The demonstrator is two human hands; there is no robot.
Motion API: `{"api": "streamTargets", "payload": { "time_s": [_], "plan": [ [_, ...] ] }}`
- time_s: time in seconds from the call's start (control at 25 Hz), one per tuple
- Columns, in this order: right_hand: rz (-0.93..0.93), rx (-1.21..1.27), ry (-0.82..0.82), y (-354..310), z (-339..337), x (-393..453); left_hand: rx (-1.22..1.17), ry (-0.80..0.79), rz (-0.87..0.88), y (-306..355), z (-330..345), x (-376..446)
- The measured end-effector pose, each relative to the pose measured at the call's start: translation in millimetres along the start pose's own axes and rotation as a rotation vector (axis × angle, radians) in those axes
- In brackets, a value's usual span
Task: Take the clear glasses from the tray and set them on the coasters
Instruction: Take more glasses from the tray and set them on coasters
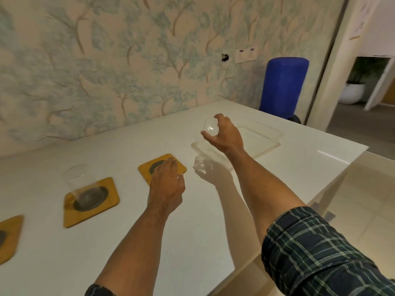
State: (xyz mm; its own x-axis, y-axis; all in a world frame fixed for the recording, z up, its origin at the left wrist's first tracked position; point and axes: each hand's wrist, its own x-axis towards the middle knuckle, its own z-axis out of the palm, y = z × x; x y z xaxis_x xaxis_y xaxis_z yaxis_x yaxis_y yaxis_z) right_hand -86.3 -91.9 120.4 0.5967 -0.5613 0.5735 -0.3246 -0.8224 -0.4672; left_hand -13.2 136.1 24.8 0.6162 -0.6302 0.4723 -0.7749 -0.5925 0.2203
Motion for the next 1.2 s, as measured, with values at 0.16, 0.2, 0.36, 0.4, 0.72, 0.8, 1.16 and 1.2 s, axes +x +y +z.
{"api": "streamTargets", "payload": {
  "time_s": [0.16,0.2,0.36,0.4,0.72,0.8,1.16,1.2],
  "plan": [
    [-0.069,0.038,-0.059,-41,27,-9,0.104,-0.001,-0.084,-42,-24,-25],
    [-0.082,0.049,-0.075,-48,34,-11,0.104,-0.015,-0.116,-50,-28,-31],
    [-0.113,0.118,-0.142,-78,63,-19,0.057,-0.094,-0.267,-75,-31,-52],
    [-0.126,0.131,-0.158,-86,70,-20,0.04,-0.135,-0.296,-80,-29,-56],
    [-0.179,0.093,-0.272,-114,108,-26,0.058,-0.289,-0.325,-93,-13,-60],
    [-0.175,0.074,-0.28,-115,113,-25,0.067,-0.287,-0.332,-93,-13,-59],
    [-0.141,0.031,-0.292,-124,125,-22,0.1,-0.276,-0.338,-90,-14,-58],
    [-0.142,0.024,-0.292,-125,127,-23,0.098,-0.271,-0.338,-90,-14,-58]
  ]
}}
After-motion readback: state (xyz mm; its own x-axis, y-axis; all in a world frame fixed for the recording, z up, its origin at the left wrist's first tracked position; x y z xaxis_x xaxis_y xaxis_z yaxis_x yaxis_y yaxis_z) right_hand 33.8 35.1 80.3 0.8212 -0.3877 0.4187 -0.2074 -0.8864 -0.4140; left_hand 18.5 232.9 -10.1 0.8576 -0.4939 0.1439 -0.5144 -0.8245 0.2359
